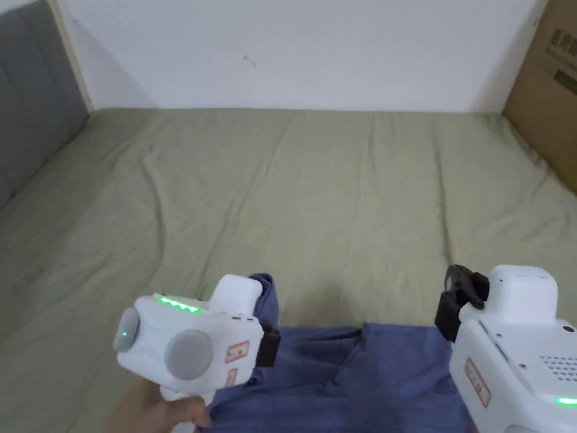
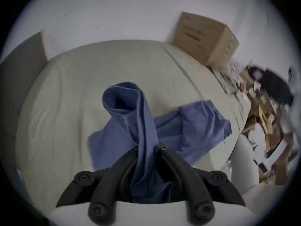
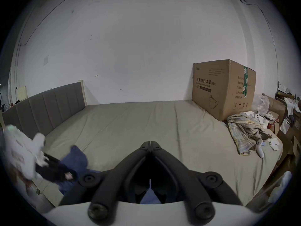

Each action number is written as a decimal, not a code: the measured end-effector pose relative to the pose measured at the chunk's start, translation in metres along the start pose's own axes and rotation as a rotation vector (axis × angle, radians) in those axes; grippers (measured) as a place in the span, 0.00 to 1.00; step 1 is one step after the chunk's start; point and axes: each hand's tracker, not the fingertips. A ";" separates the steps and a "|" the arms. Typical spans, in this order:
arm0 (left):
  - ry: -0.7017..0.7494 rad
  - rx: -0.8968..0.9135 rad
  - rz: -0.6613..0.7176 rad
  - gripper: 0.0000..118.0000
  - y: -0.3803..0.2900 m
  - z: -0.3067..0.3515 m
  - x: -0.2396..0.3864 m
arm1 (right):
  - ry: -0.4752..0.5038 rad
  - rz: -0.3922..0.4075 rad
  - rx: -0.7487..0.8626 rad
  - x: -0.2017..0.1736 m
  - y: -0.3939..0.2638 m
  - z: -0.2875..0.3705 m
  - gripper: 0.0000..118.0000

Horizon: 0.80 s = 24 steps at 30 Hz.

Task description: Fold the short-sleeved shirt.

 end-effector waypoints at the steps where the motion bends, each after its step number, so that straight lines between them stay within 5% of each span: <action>1: -0.016 0.005 -0.020 0.12 -0.003 -0.011 0.012 | -0.003 -0.009 -0.003 0.005 0.000 0.001 0.00; 2: -0.037 0.013 -0.015 0.19 -0.007 -0.021 0.020 | -0.005 -0.015 -0.007 0.009 -0.001 0.001 0.00; 5: -0.062 -0.051 0.034 0.76 -0.012 -0.054 0.036 | -0.010 -0.039 -0.028 0.021 -0.005 -0.001 0.00; 6: -0.065 -0.082 0.045 0.84 -0.013 -0.060 0.038 | -0.014 -0.046 -0.036 0.025 -0.006 -0.001 0.00; 10: -0.113 -0.037 0.209 0.83 -0.014 -0.047 0.022 | -0.015 -0.064 -0.055 0.035 -0.011 -0.002 0.00; 12: -0.145 0.013 0.316 0.76 -0.014 -0.029 0.002 | -0.015 -0.064 -0.058 0.037 -0.013 -0.003 0.00; 13: -0.157 0.095 0.375 0.63 -0.012 -0.015 -0.008 | -0.015 -0.060 -0.058 0.037 -0.014 -0.003 0.00; 14: -0.155 0.149 0.410 0.40 -0.012 -0.005 -0.017 | -0.015 -0.055 -0.058 0.036 -0.015 -0.004 0.00; 15: -0.135 0.187 0.444 0.07 -0.012 0.004 -0.027 | -0.017 -0.041 -0.057 0.034 -0.016 -0.005 0.00; 16: -0.107 0.190 0.465 0.01 -0.011 0.006 -0.036 | -0.023 -0.025 -0.053 0.032 -0.017 -0.005 0.00; 20: 0.012 0.091 0.440 0.01 -0.020 -0.004 -0.049 | 0.002 -0.028 -0.054 0.025 -0.016 -0.006 0.00; 24: -0.071 0.011 0.451 0.01 -0.030 -0.034 -0.032 | 0.002 0.008 -0.050 0.019 -0.019 -0.007 0.00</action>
